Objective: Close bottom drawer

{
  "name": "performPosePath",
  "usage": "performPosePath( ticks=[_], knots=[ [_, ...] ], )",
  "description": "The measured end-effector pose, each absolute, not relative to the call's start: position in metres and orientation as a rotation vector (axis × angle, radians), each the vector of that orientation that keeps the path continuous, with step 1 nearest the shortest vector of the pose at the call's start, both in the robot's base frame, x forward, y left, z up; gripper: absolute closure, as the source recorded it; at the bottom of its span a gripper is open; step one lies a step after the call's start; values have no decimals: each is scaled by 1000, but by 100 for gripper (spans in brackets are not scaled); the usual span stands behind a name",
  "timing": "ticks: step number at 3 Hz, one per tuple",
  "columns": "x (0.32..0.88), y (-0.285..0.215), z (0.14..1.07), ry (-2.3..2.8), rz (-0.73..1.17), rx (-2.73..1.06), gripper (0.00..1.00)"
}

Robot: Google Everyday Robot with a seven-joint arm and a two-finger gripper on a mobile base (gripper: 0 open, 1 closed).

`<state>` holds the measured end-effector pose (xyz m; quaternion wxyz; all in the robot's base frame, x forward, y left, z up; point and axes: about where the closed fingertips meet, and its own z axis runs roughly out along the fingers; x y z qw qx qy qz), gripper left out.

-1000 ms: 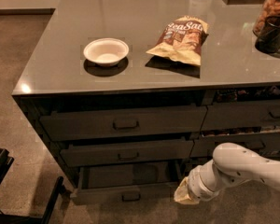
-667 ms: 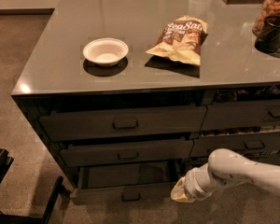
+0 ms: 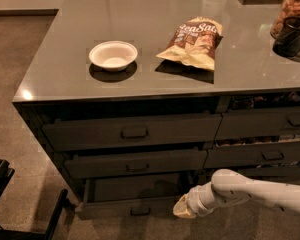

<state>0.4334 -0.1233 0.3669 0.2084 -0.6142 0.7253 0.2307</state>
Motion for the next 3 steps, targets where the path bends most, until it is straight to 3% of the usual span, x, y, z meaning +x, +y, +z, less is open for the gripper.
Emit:
performPosePath(
  ticks=[1,3],
  knots=[
    [433,-123,367,2018,643,-1710,100],
    [403,-103,272,1979,765,-1697,100]
  ],
)
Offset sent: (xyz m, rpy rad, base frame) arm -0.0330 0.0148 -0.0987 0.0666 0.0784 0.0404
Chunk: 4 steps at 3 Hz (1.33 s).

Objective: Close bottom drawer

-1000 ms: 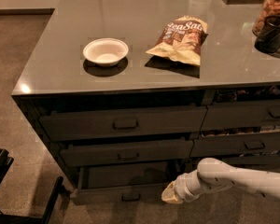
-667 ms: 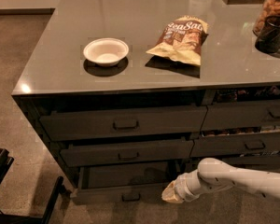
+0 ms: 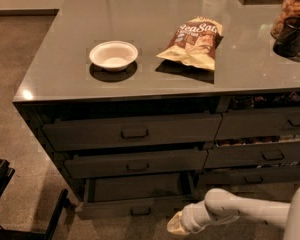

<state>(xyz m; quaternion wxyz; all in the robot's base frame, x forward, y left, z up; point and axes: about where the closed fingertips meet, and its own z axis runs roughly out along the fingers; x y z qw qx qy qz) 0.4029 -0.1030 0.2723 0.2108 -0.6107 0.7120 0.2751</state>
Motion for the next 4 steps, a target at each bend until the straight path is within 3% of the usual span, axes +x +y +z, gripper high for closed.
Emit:
performPosePath(
  ticks=[1,2,4],
  knots=[
    [372,-75,198,1959,893,-1648,100],
    [373,-75,199,1958,891,-1649,100],
    [399,-70,192,1777,657,-1772,100]
  ],
)
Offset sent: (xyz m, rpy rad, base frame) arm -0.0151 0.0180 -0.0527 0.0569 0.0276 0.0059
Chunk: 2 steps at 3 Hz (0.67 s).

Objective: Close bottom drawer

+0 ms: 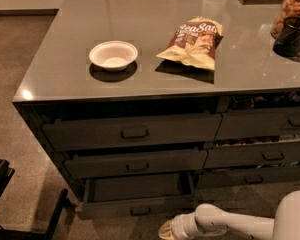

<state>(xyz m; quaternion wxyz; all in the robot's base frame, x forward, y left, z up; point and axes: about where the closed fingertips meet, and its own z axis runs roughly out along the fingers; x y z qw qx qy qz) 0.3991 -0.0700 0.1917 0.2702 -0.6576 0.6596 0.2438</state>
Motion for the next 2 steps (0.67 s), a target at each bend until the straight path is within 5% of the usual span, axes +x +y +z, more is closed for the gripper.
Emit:
performPosePath(
  ticks=[2],
  knots=[
    [444,-46,199,1490,430,-1847,100]
  ],
)
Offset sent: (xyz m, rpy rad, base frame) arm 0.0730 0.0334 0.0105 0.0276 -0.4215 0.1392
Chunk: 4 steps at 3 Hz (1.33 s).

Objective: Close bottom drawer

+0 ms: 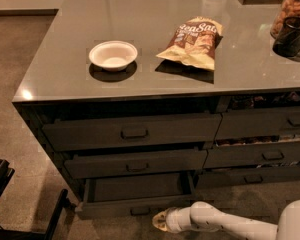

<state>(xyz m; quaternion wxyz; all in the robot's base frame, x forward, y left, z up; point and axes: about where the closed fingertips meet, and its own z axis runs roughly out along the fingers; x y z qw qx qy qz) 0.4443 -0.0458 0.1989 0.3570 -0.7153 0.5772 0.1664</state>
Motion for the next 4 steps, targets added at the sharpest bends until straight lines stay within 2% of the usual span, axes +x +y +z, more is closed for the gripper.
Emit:
performPosePath(
  ticks=[4],
  knots=[
    [514,-66,180,1551,252,-1712,100]
  ],
)
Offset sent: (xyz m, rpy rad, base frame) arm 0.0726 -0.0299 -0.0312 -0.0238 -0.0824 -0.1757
